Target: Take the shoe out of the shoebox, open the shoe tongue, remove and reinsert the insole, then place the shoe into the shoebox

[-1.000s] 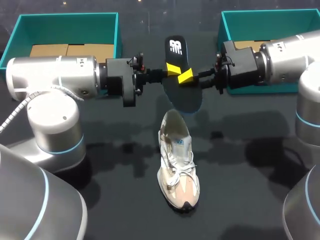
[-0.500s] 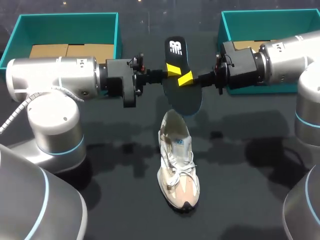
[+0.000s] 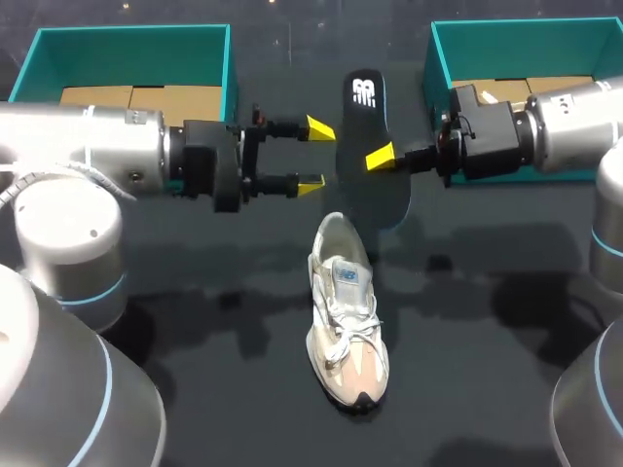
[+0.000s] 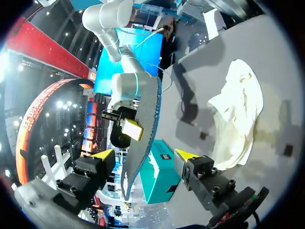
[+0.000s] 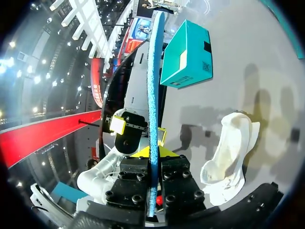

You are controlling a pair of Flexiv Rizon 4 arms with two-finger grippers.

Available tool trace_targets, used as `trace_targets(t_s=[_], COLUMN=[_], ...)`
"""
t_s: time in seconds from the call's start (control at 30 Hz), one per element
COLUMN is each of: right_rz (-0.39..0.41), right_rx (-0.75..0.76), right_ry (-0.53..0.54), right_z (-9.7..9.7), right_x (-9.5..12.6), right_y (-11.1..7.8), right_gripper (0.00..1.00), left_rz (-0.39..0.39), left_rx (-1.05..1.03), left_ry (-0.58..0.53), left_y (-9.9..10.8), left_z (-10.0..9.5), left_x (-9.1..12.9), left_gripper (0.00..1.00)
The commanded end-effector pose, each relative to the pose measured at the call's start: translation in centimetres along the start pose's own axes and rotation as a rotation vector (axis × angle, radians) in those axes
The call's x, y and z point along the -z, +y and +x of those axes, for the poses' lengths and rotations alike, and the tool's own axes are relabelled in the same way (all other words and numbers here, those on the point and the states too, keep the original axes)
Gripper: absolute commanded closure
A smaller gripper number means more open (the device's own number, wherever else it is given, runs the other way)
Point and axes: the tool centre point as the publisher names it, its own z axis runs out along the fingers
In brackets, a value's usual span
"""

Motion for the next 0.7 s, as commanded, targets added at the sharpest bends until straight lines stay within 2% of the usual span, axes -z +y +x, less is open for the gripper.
trace_targets(t_s=[0.03, 0.57, 0.7], right_rz=[-0.008, -0.004, 0.018], right_rx=[0.01, 0.022, 0.047], right_ry=[-0.004, 0.004, 0.008], right_z=[-0.1, -0.2, -0.6], right_x=[1.3, 1.4, 1.4], right_y=[-0.1, 0.0, 0.1], right_gripper=[1.0, 1.0, 1.0], left_rz=[0.014, 0.017, -0.066], left_rx=[0.074, 0.059, 0.186], left_ry=[0.146, 0.167, 0.252], left_y=[-0.9, -1.2, -1.1], left_z=[0.0, 0.2, 1.1], left_x=[4.0, 4.2, 4.7], left_gripper=[0.0, 0.0, 0.0])
